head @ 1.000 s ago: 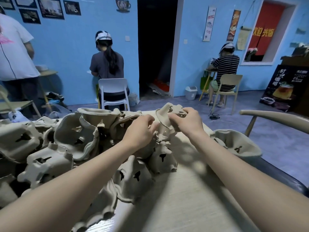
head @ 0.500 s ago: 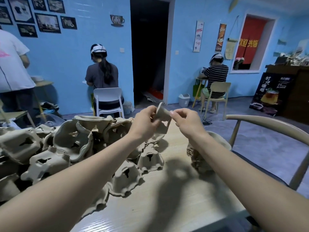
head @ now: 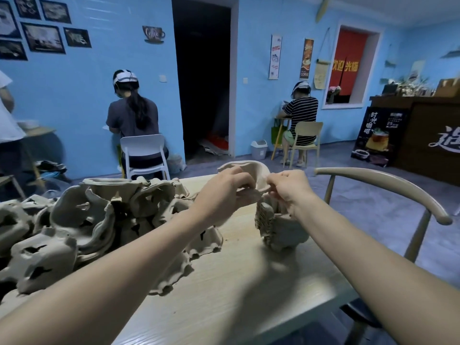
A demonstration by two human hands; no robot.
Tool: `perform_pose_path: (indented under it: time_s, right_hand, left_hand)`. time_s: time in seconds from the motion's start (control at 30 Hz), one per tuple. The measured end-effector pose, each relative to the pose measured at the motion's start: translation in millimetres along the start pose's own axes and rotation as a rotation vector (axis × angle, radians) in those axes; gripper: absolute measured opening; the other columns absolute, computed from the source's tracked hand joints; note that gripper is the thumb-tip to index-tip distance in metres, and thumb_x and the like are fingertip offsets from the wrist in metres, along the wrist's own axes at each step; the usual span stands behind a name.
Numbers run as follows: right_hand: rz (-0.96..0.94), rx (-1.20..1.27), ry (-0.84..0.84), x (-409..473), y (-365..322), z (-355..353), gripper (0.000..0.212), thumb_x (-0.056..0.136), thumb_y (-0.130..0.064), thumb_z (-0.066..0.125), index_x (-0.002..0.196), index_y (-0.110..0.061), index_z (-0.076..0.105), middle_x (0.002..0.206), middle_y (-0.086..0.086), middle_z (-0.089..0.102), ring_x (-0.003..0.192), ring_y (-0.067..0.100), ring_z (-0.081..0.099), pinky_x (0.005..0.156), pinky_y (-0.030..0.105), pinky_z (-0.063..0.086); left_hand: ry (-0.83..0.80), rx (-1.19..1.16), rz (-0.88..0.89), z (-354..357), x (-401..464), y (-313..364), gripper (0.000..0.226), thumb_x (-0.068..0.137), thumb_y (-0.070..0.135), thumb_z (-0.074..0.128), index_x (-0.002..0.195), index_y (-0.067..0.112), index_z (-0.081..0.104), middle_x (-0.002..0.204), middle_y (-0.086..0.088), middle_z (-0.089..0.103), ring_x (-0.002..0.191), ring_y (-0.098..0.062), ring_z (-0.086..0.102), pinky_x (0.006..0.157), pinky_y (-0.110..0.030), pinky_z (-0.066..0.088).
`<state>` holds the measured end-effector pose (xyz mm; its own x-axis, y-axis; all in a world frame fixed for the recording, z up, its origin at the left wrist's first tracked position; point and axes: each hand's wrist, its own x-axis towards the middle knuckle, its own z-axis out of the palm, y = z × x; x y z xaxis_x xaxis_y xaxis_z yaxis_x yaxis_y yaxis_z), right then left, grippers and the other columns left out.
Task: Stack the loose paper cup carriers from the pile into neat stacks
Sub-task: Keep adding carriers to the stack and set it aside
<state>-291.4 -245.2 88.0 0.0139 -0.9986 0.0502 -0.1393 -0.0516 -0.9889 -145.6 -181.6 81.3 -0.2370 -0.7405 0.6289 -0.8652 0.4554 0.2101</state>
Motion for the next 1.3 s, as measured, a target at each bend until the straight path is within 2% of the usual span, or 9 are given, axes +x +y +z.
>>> perform_pose_path:
  time_s: [0.17, 0.27, 0.37, 0.47, 0.57, 0.77, 0.93, 1.2, 1.3]
  right_hand:
    - [0.015, -0.003, 0.087, 15.4, 12.5, -32.1, 0.018, 0.078, -0.001, 0.063, 0.060, -0.004, 0.062, 0.059, 0.006, 0.057, 0.051, 0.016, 0.052, 0.055, 0.029, 0.044]
    - [0.042, -0.011, 0.100, 21.2, 21.2, -48.2, 0.015, 0.081, -0.004, 0.064, 0.065, -0.003, 0.064, 0.064, 0.009, 0.059, 0.054, 0.016, 0.052, 0.058, 0.029, 0.046]
    - [0.038, -0.036, 0.111, 21.9, 29.6, -60.5, 0.011, 0.080, -0.004, 0.063, 0.070, -0.003, 0.068, 0.070, 0.012, 0.064, 0.063, 0.019, 0.056, 0.070, 0.037, 0.052]
    - [0.022, -0.066, 0.140, 19.1, 36.6, -69.7, 0.010, 0.080, -0.003, 0.063, 0.071, -0.006, 0.068, 0.076, 0.012, 0.067, 0.068, 0.020, 0.060, 0.077, 0.039, 0.055]
    - [-0.015, -0.097, 0.190, 18.6, 43.1, -75.5, 0.007, 0.079, -0.004, 0.066, 0.083, -0.009, 0.067, 0.077, 0.007, 0.065, 0.065, 0.016, 0.060, 0.077, 0.038, 0.054]
    - [-0.065, -0.249, 0.225, 19.3, 53.8, -76.5, 0.022, 0.080, -0.006, 0.065, 0.062, -0.018, 0.063, 0.070, -0.001, 0.065, 0.076, 0.020, 0.061, 0.079, 0.040, 0.055]
    - [-0.101, -0.326, 0.218, 15.9, 61.9, -74.7, 0.013, 0.085, -0.011, 0.061, 0.083, -0.013, 0.073, 0.086, 0.001, 0.069, 0.084, 0.017, 0.062, 0.071, 0.030, 0.048]
    - [-0.195, -0.410, 0.184, 7.1, 71.4, -74.0, 0.021, 0.092, -0.017, 0.056, 0.087, -0.005, 0.072, 0.091, 0.012, 0.072, 0.091, 0.029, 0.063, 0.084, 0.044, 0.050]
    - [-0.208, -0.464, 0.170, 5.7, 70.6, -74.3, 0.024, 0.093, -0.020, 0.055, 0.104, -0.006, 0.071, 0.111, 0.012, 0.069, 0.108, 0.030, 0.059, 0.093, 0.046, 0.048]
  left_hand:
    - [0.122, -0.185, -0.345, 9.0, 7.7, 4.9, 0.027, 0.089, 0.035, 0.059, 0.107, 0.016, 0.059, 0.104, 0.001, 0.054, 0.096, -0.014, 0.053, 0.086, -0.029, 0.045]
    - [0.029, -0.443, -0.646, 19.6, 13.0, 15.8, 0.029, 0.092, 0.033, 0.057, 0.111, 0.013, 0.052, 0.100, -0.001, 0.061, 0.091, -0.016, 0.060, 0.079, -0.033, 0.050]
    - [0.000, -0.671, -0.767, 35.1, 17.8, 26.5, 0.018, 0.090, 0.018, 0.061, 0.104, 0.008, 0.054, 0.094, -0.009, 0.066, 0.078, -0.016, 0.063, 0.075, -0.034, 0.055]
    - [0.026, -0.793, -0.796, 43.2, 20.4, 36.0, 0.004, 0.089, 0.008, 0.061, 0.090, 0.006, 0.058, 0.078, -0.007, 0.062, 0.065, -0.013, 0.057, 0.059, -0.021, 0.051]
    - [0.066, -0.869, -0.832, 49.7, 23.3, 39.2, 0.018, 0.088, 0.004, 0.062, 0.070, 0.007, 0.059, 0.066, -0.008, 0.059, 0.061, -0.017, 0.054, 0.059, -0.023, 0.047]
    - [0.056, -0.856, -0.863, 65.7, 17.8, 37.8, 0.029, 0.085, 0.004, 0.064, 0.058, 0.010, 0.057, 0.049, -0.002, 0.056, 0.044, -0.009, 0.051, 0.050, -0.018, 0.045]
    - [0.097, -0.686, -0.828, 79.3, 10.7, 36.2, 0.026, 0.083, 0.011, 0.066, 0.060, 0.017, 0.056, 0.060, 0.002, 0.060, 0.059, -0.015, 0.052, 0.061, -0.028, 0.044]
    - [0.087, -0.440, -0.649, 86.8, 1.4, 33.3, 0.019, 0.085, 0.021, 0.066, 0.103, 0.017, 0.063, 0.101, 0.000, 0.063, 0.090, -0.018, 0.060, 0.083, -0.032, 0.049]
    - [0.044, -0.413, -0.613, 83.3, -2.7, 32.7, 0.022, 0.087, 0.022, 0.064, 0.108, 0.016, 0.064, 0.110, -0.002, 0.062, 0.100, -0.018, 0.060, 0.089, -0.033, 0.047]
